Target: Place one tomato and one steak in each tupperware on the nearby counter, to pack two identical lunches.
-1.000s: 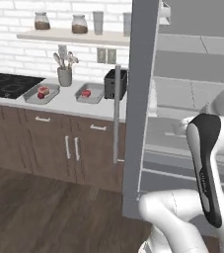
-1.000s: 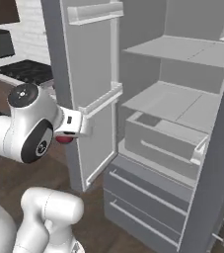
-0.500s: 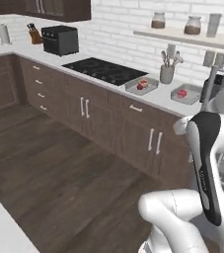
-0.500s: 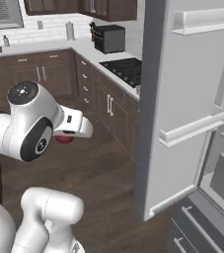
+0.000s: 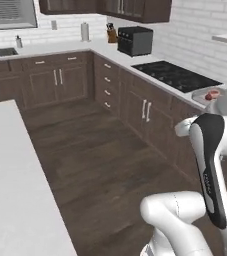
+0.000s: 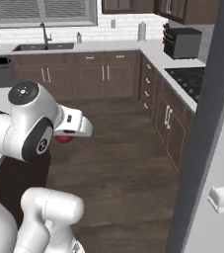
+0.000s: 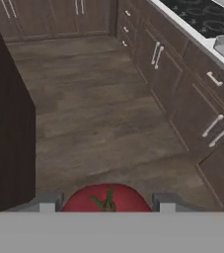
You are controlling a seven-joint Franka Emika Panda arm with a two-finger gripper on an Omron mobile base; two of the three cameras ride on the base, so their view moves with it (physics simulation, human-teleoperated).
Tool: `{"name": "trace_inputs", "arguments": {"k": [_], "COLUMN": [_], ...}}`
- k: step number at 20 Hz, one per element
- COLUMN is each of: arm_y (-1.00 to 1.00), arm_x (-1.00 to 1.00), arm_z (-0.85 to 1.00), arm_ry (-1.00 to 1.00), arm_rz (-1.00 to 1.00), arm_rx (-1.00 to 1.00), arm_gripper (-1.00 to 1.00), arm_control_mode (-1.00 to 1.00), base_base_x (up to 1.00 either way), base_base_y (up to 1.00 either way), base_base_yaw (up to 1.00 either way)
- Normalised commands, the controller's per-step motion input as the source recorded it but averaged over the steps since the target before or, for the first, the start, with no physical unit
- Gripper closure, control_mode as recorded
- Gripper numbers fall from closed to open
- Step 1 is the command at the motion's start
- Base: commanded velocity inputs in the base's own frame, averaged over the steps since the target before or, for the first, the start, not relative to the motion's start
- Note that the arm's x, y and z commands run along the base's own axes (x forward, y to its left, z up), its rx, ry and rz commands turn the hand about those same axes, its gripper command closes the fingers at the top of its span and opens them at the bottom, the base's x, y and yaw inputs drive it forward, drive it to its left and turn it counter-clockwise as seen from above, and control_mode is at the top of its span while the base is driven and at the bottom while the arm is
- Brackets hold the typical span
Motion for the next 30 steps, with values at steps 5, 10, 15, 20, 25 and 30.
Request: {"name": "trace_inputs", "arguments": {"k": [5, 10, 15, 20, 25, 30], "arm_y": [0.00, 0.00, 0.00, 0.00, 0.00, 0.00], "arm_x": [0.00, 0.00, 0.00, 0.00, 0.00, 0.00], "arm_z": [0.00, 0.00, 0.00, 0.00, 0.00, 0.00], "arm_ry": [0.00, 0.00, 0.00, 0.00, 0.00, 0.00], "arm_rz": [0.00, 0.00, 0.00, 0.00, 0.00, 0.00], "arm_rx": [0.00, 0.00, 0.00, 0.00, 0.00, 0.00], "arm_gripper": [1.00, 1.00, 1.00, 1.00, 1.00, 1.00], "arm_control_mode": [1.00, 1.00, 1.00, 1.00, 1.00, 1.00], "base_base_x": [0.95, 1.00, 1.00, 0.64, 0.10, 0.15], "base_base_y": [-0.43, -0.28, -0.44, -0.55, -0.66, -0.72], "base_base_yaw": [0.45, 0.18, -0.14, -0.65, -0.80, -0.72]}}
